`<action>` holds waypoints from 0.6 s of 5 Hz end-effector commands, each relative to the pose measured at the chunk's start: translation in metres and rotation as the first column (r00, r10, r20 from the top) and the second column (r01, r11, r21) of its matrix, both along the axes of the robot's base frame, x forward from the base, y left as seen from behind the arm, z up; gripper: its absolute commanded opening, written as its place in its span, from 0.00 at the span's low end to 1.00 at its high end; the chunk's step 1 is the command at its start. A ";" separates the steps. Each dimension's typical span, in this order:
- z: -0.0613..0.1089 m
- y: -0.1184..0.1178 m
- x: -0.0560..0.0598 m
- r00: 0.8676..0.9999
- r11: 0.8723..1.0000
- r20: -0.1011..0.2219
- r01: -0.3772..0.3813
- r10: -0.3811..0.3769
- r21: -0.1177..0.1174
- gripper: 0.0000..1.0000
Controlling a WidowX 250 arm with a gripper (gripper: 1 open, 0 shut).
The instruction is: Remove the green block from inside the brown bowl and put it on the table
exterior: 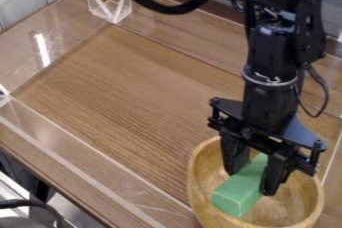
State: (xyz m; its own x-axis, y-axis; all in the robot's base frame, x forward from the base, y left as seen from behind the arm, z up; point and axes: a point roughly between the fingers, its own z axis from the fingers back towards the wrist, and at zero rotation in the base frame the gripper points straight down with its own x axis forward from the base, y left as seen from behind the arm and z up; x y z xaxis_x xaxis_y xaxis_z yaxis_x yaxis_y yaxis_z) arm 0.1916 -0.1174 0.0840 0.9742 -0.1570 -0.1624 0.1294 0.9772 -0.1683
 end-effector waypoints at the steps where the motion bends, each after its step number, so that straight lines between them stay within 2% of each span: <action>1: 0.022 0.005 0.008 0.996 0.997 0.058 -0.067 0.069 -0.032 0.00; 2: 0.028 0.016 0.014 0.987 0.989 0.064 -0.143 0.145 -0.034 0.00; 3: 0.038 0.035 0.025 0.967 0.970 0.078 -0.242 0.244 -0.038 0.00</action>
